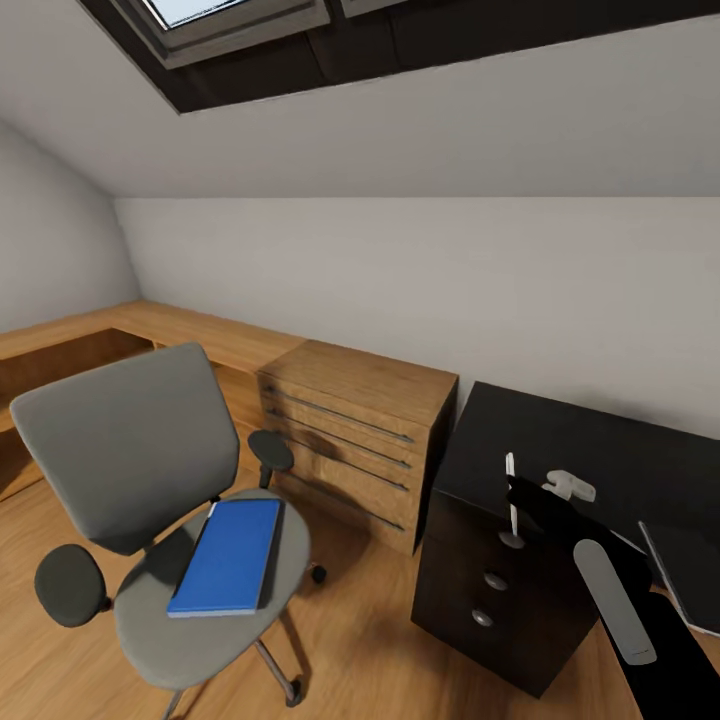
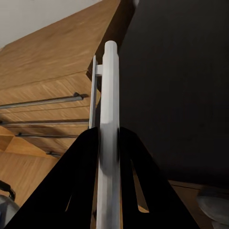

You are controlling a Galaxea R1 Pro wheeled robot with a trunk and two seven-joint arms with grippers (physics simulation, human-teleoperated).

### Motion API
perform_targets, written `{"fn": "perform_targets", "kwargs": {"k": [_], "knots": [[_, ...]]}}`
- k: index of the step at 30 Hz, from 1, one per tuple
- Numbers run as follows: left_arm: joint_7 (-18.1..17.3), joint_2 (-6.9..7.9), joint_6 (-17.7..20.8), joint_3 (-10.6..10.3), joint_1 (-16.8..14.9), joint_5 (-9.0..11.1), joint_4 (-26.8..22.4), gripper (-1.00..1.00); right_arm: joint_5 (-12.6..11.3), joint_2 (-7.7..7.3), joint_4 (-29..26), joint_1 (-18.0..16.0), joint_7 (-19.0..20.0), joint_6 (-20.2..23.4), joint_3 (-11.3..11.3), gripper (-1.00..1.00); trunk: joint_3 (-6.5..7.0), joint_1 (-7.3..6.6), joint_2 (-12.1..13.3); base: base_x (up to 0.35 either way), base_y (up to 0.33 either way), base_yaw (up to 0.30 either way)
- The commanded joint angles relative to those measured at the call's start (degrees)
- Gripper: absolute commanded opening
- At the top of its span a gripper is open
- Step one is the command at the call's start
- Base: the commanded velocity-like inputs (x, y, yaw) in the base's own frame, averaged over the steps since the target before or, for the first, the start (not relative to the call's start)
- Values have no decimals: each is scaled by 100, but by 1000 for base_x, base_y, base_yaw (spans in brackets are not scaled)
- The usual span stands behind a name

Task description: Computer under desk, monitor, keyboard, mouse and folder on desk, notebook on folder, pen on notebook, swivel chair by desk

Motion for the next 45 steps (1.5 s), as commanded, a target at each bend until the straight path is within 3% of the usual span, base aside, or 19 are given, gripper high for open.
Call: {"fn": "perform_targets", "kwargs": {"k": [1,5,8,9,11,15,16,21,26,27,30,34,35,37,40,42,45], "knots": [[48,13,-27,-32,0,62,-6,100,-71,-1,-11,-3,-34,22,1,-100,-5,1,-3,37,0,0],[50,121,-106,30,0,73,426,100,-67,-1,-16,-3,-34,44,1,-100,-5,1,-3,11,0,0],[46,287,-713,35,0,76,858,100,-68,-1,-19,-3,-34,49,1,-100,-5,1,-3,2,0,0],[45,347,-1099,36,0,82,1060,100,-69,-1,-23,-3,-31,57,1,-100,-5,1,-3,0,0,0],[55,512,-2369,40,0,106,1549,100,-76,-1,-30,-3,-27,66,4,-100,-5,1,-3,0,0,0],[59,692,-3184,44,0,208,1707,100,-66,9,-24,-3,-34,58,16,-100,-5,1,-3,0,0,0],[60,764,-3588,39,0,404,1766,100,-57,14,-19,-3,-45,50,22,-100,-5,1,-3,0,0,0],[61,766,-3750,32,0,533,1790,100,-53,16,13,-5,-181,51,12,-100,-5,1,-3,1,0,0],[69,784,-3779,44,0,569,1795,100,-69,62,444,-116,-877,-23,33,-100,-5,1,-3,143,0,0],[73,783,-3785,45,0,569,1795,100,-66,71,719,-429,-970,-38,34,-100,-5,1,-3,100,0,0],[79,782,-3783,45,0,568,1795,100,-59,73,1094,-849,-1009,-42,37,-100,-5,1,-3,57,0,0],[85,777,-3782,44,0,568,1835,100,-46,85,2158,-1751,-1029,-56,56,-100,-5,1,-3,18,0,0],[87,768,-3782,42,0,566,1879,100,20,113,3069,-2436,-1034,-116,66,-100,-5,1,-3,4,0,0],[91,762,-3785,40,0,563,1890,100,93,121,3644,-2857,-1035,-182,68,-100,-5,1,-3,2,0,0],[94,760,-3783,38,0,561,1896,100,244,127,4472,-3379,-1036,-383,70,-100,-5,1,-3,0,0,0],[91,763,-3783,37,0,560,1899,100,468,134,5245,-3766,-1036,-831,71,-100,-5,1,-3,0,0,0],[87,764,-3782,37,0,560,1900,100,715,167,5720,-3952,-1036,-1365,74,-100,-5,1,-3,0,0,0]]}}
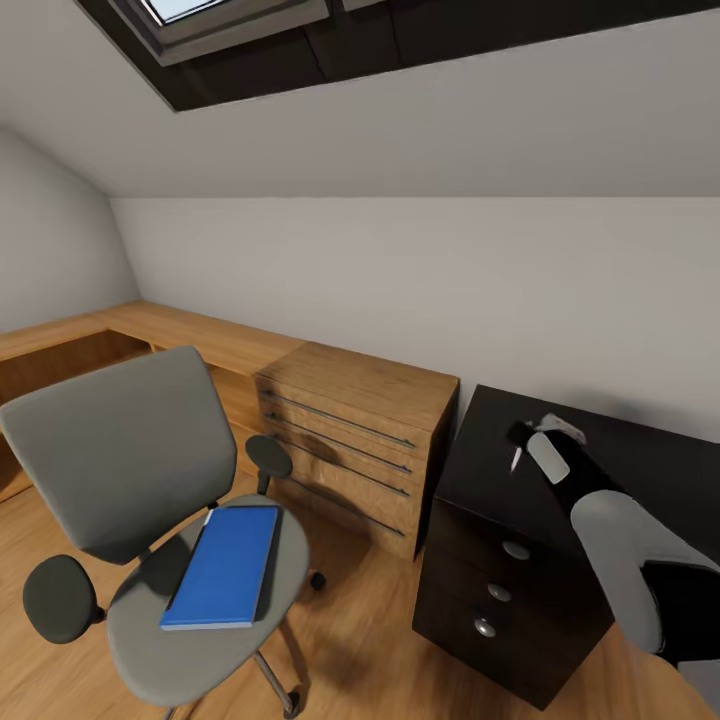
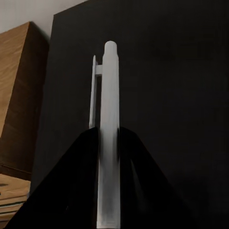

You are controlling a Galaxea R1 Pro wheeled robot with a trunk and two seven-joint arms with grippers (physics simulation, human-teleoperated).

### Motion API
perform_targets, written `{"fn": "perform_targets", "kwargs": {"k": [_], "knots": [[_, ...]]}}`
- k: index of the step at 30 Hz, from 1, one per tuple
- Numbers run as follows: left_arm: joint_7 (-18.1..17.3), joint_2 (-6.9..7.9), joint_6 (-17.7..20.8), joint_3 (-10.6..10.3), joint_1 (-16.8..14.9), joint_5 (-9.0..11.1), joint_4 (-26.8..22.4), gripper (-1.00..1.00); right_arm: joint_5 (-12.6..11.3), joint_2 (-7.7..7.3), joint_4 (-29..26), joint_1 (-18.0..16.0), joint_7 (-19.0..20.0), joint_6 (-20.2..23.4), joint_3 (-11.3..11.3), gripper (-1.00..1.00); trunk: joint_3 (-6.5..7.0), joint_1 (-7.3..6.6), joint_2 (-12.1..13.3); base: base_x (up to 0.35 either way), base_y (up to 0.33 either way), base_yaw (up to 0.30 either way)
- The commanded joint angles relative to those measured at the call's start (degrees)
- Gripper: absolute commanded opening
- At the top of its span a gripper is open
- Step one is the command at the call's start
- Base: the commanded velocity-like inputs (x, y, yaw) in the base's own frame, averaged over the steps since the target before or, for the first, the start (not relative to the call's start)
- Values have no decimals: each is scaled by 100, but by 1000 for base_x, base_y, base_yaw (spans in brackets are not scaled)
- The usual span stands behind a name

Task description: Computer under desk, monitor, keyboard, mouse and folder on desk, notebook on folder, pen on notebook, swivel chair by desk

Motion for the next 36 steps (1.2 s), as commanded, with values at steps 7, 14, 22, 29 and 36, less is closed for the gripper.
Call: {"fn": "perform_targets", "kwargs": {"k": [7,14,22,29,36], "knots": [[43,6,-12,-53,1,26,-11,100,248,191,384,-111,-3,-476,-16,-100,-5,0,-3,131,0,0],[47,9,-12,-50,1,26,-3,100,312,441,1023,-127,7,-569,-28,-100,-5,0,-3,142,0,0],[50,9,-12,-55,1,26,-2,100,357,526,1255,-101,15,-579,-30,-100,-5,0,-3,18,0,0],[50,9,-12,-51,1,26,-2,100,491,589,1295,27,-1,-580,-30,-100,-5,0,-3,1,0,0],[50,9,-12,-49,1,26,-2,100,503,593,1384,51,-9,-572,-38,-100,-5,0,-3,0,0,0]]}}
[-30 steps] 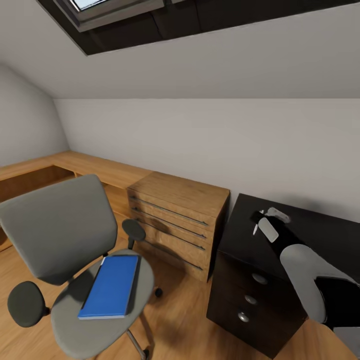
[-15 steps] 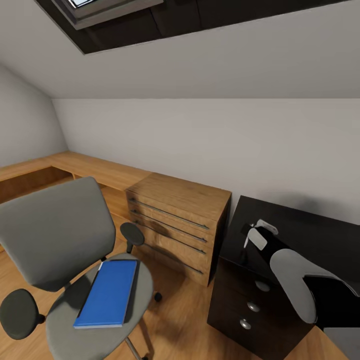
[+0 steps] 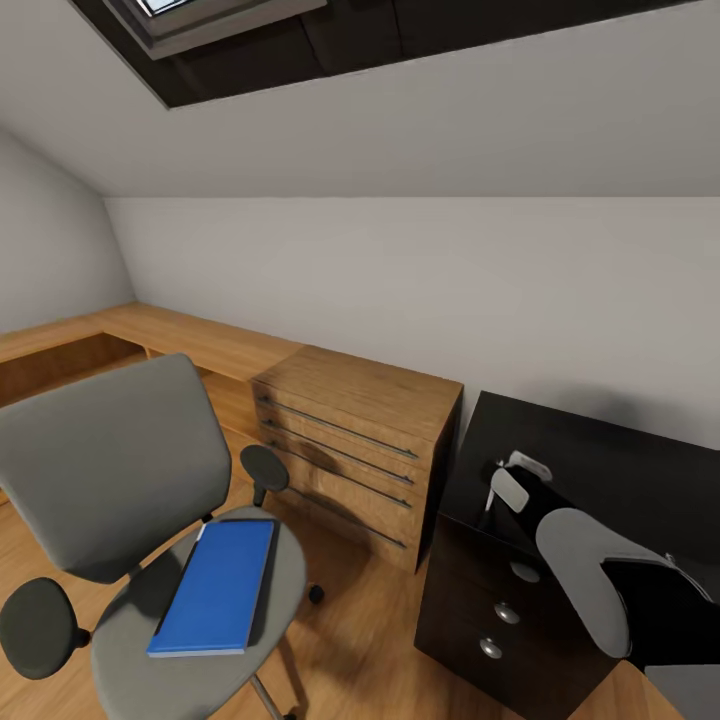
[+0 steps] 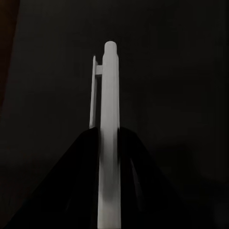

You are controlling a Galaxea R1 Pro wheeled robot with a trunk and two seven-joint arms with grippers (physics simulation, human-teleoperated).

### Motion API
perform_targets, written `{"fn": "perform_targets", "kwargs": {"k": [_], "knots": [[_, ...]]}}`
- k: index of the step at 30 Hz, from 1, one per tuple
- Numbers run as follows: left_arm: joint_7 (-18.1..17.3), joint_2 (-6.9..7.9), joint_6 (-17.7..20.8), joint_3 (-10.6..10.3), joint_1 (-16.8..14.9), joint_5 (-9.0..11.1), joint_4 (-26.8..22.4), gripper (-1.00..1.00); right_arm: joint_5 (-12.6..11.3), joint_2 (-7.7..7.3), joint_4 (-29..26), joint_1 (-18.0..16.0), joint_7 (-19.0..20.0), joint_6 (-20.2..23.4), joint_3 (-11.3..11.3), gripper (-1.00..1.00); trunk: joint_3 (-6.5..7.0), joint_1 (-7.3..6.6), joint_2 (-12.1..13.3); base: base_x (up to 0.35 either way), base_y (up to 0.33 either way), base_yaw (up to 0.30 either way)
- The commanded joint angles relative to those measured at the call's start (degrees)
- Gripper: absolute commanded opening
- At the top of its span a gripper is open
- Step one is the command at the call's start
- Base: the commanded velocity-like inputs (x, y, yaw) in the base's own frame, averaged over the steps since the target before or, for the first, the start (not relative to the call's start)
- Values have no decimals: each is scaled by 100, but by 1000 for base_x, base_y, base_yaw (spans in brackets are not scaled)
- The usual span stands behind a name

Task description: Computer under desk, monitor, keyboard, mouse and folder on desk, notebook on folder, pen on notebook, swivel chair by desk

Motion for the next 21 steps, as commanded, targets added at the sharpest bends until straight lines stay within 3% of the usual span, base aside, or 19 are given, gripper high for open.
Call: {"fn": "perform_targets", "kwargs": {"k": [1,21], "knots": [[50,9,-12,-48,1,26,-11,100,10,0,18,0,-3,37,-25,-100,-4,0,-3,0,0,0],[50,9,-12,-47,1,32,-11,100,14,-24,77,1,-4,29,-25,-100,-4,0,-3,0,0,0]]}}
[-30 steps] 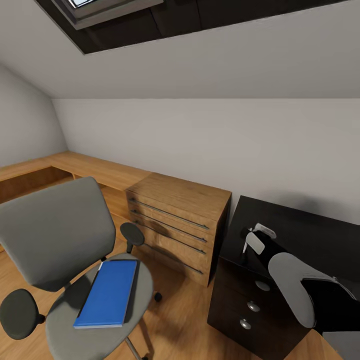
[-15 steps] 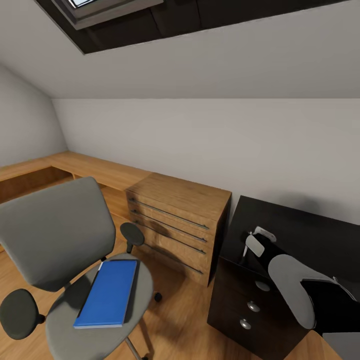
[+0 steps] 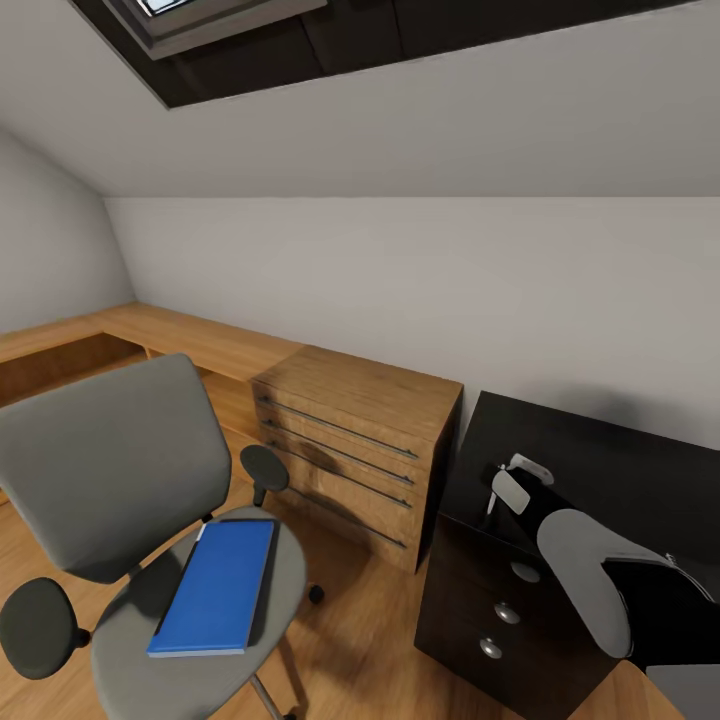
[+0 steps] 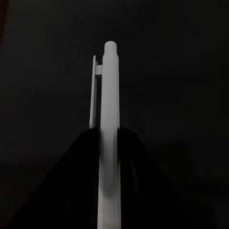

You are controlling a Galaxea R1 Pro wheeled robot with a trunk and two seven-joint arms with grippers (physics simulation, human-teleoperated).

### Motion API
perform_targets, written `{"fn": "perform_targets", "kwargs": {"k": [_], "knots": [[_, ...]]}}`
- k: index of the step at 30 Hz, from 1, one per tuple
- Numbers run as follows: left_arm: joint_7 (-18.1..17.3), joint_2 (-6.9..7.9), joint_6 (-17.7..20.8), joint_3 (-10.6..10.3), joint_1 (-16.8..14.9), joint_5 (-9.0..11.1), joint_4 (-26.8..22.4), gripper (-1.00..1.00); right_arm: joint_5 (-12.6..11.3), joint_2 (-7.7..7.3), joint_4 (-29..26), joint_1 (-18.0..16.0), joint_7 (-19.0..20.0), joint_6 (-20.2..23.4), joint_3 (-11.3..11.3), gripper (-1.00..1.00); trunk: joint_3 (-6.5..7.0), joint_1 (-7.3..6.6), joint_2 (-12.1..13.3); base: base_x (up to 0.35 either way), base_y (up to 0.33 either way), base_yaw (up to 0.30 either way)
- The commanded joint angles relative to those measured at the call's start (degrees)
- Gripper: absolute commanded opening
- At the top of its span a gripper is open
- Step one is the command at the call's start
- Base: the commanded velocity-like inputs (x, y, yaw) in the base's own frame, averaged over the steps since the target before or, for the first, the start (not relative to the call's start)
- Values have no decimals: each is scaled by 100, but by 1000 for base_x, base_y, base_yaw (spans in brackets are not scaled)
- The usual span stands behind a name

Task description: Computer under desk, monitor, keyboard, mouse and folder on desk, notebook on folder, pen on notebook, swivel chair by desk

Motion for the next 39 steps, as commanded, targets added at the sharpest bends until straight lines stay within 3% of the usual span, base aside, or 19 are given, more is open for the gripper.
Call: {"fn": "perform_targets", "kwargs": {"k": [1,2,3,30,34,39], "knots": [[50,9,-12,-48,1,25,-11,100,10,2,-15,0,-4,38,-25,-100,-4,0,-3,0,0,0],[50,9,-12,-48,1,26,-11,100,10,1,-15,0,-4,38,-25,-100,-4,0,-3,0,0,0],[50,9,-12,-48,1,24,-11,100,10,-1,-16,0,-4,38,-25,100,-4,0,-3,0,0,0],[50,7,-12,-48,1,27,-11,100,16,-13,-38,0,6,29,-21,100,-4,0,-3,0,0,0],[50,5,-9,-53,1,29,-11,100,193,-18,-287,1,-9,118,1,100,-4,0,-3,0,0,0],[50,1,-5,-56,1,25,-11,100,459,-15,-528,25,-12,579,9,100,-4,0,-3,0,0,0]]}}
